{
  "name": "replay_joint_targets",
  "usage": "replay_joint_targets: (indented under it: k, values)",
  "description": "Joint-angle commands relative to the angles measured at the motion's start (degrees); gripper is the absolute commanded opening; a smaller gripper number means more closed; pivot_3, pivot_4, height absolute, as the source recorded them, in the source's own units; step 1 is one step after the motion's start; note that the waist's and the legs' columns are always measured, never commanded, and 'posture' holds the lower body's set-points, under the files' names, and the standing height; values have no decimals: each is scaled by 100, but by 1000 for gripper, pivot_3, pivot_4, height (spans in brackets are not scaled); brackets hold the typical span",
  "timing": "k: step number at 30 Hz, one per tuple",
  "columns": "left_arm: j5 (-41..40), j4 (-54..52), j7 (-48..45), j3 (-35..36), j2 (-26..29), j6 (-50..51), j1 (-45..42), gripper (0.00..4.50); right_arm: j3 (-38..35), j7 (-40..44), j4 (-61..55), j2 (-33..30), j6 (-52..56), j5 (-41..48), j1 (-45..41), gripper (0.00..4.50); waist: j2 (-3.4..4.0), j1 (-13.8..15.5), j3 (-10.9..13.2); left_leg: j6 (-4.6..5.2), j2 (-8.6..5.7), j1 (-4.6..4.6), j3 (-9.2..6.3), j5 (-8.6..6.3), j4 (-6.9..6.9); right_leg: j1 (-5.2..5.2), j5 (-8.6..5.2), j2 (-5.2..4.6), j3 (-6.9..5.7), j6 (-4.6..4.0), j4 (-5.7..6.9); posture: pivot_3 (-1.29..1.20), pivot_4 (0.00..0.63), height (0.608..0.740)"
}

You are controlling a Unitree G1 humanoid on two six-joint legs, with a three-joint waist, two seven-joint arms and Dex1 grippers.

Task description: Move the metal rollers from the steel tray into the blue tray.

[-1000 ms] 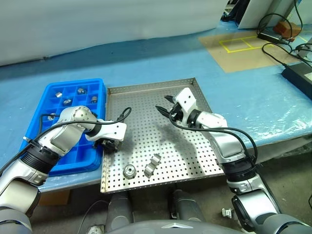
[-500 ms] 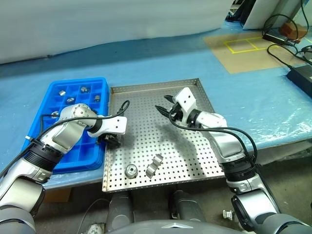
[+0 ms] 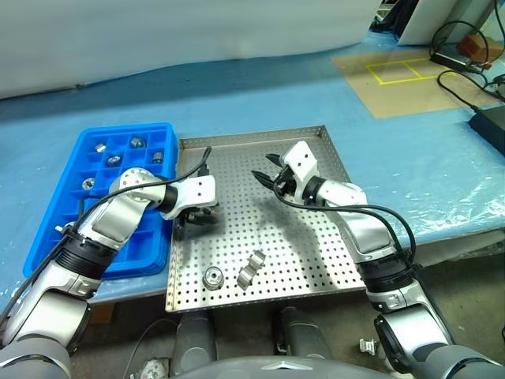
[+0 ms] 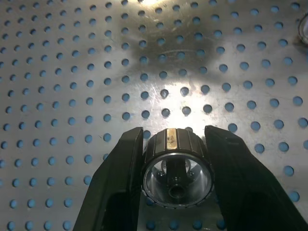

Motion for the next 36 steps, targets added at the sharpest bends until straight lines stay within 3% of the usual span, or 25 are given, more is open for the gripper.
replay_joint_targets:
  k: [1,15,27,36]
  values:
    - [-198,-142,287,349,-21,33,87,1667,-115,59,-94,-18,-151,37,-177,2714,0,-2,0,0,0,0,-1,0,0,0,0,0,0,0,0,-76,150,740]
    - [-1446,-1738,2245,2534,-509,920,1091,1667,-120,1141,921,515,-281,744,-1457,2714,-5,19,3,0,1,-15,-26,0,7,2,0,-3,-26,-2,3,130,150,740]
    - [-1428,-2986,4081,4000,-813,1663,2729,1667,181,1835,2700,1565,-1337,534,-2565,2714,-16,446,7,4,10,-54,-51,-1,12,-4,-16,-13,-78,-29,-5,386,150,740]
    - [-1060,-2567,5292,4052,-1350,1402,2881,1667,160,1869,3452,2089,-1853,365,-2845,2714,-19,872,9,26,37,-78,-57,-13,31,-1,-19,-22,-115,-33,-5,451,150,740]
